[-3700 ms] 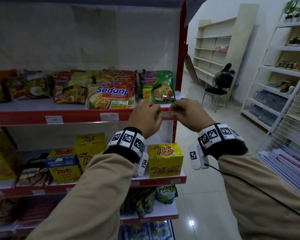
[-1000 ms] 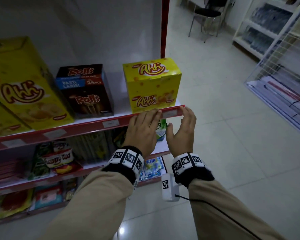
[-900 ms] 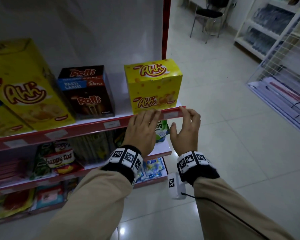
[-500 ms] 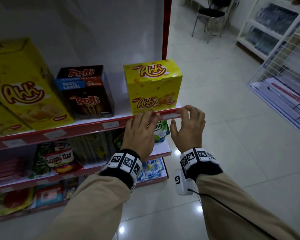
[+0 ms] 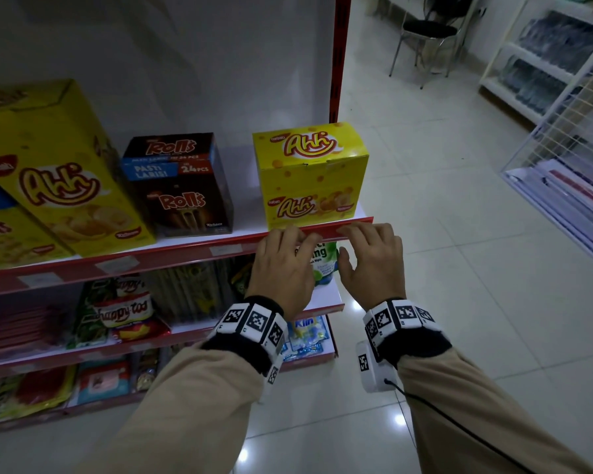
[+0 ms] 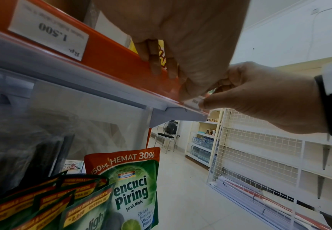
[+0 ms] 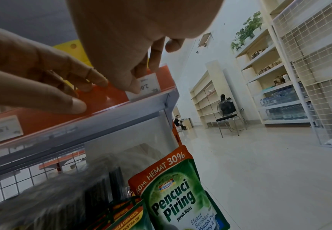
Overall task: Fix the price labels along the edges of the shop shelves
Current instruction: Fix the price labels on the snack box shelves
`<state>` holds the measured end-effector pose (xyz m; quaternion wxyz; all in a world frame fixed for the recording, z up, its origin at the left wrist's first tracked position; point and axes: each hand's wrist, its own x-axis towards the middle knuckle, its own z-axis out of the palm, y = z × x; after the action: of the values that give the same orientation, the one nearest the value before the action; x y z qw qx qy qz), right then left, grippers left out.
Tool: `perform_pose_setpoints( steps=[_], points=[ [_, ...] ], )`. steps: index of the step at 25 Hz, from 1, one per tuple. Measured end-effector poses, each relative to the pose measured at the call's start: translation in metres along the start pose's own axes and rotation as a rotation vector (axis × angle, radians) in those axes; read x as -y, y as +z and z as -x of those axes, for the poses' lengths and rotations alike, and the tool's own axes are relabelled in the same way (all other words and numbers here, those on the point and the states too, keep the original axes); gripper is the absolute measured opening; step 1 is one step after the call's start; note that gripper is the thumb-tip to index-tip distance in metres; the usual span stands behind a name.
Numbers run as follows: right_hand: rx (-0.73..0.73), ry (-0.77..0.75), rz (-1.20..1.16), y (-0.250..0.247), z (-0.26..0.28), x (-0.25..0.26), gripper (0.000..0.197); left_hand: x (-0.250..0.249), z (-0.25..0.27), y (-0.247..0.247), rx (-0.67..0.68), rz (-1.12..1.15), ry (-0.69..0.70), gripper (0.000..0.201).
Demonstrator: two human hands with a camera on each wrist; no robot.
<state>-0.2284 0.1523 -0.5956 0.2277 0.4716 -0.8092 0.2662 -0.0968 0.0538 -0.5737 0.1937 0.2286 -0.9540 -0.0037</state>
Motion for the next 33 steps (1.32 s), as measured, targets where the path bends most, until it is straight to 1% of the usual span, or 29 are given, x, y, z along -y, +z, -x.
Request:
perform_pose_setpoints(
  steps=[4, 6, 8, 11, 13, 15, 16, 18, 21, 23, 25, 26, 29, 31, 33],
  points=[
    [0.076, 0.043, 0.009, -0.005, -0.005, 0.003, 0.016, 0.003, 0.001, -0.003, 0.013, 0.032, -0.007, 0.046],
    [0.064, 0.094, -0.088, -0.011, -0.011, 0.004, 0.011, 0.004, 0.0, -0.004, 0.025, 0.057, -0.009, 0.044],
    [0.017, 0.17, -0.278, -0.016, -0.018, 0.007, 0.007, 0.006, -0.005, -0.006, 0.037, 0.078, -0.02, 0.042],
    [-0.024, 0.374, -0.67, -0.023, -0.026, 0.016, 0.007, 0.01, -0.012, -0.008, 0.027, 0.2, -0.062, 0.031],
    [0.003, 0.499, -0.883, -0.024, -0.028, 0.024, 0.016, 0.013, -0.013, -0.009, -0.016, 0.321, -0.085, 0.027],
    [0.066, 0.586, -1.061, -0.024, -0.027, 0.032, 0.025, 0.014, -0.01, -0.008, -0.051, 0.393, -0.097, 0.031],
    [0.09, 0.609, -1.123, -0.025, -0.026, 0.034, 0.027, 0.013, -0.009, -0.007, -0.058, 0.414, -0.105, 0.034],
    [0.116, 0.619, -1.176, -0.024, -0.023, 0.039, 0.029, 0.012, -0.008, -0.006, -0.077, 0.446, -0.134, 0.034],
    [0.156, 0.583, -1.12, -0.02, -0.02, 0.04, 0.027, 0.011, -0.011, -0.004, -0.106, 0.466, -0.179, 0.023],
    [0.167, 0.502, -0.955, -0.019, -0.019, 0.036, 0.022, 0.011, -0.012, -0.004, -0.093, 0.444, -0.182, 0.018],
    [0.139, 0.373, -0.751, -0.021, -0.019, 0.031, 0.016, 0.011, -0.012, -0.006, -0.069, 0.412, -0.161, 0.017],
    [0.117, 0.331, -0.681, -0.022, -0.02, 0.027, 0.015, 0.012, -0.012, -0.007, -0.052, 0.393, -0.142, 0.016],
    [0.066, 0.295, -0.543, -0.024, -0.026, 0.016, 0.015, 0.015, -0.011, -0.009, 0.018, 0.345, -0.103, 0.019],
    [0.078, 0.237, -0.45, -0.022, -0.03, 0.014, 0.013, 0.015, -0.012, -0.011, 0.04, 0.335, -0.107, 0.024],
    [0.126, 0.171, -0.38, -0.018, -0.032, 0.015, 0.012, 0.014, -0.013, -0.011, 0.041, 0.342, -0.115, 0.031]
  ],
)
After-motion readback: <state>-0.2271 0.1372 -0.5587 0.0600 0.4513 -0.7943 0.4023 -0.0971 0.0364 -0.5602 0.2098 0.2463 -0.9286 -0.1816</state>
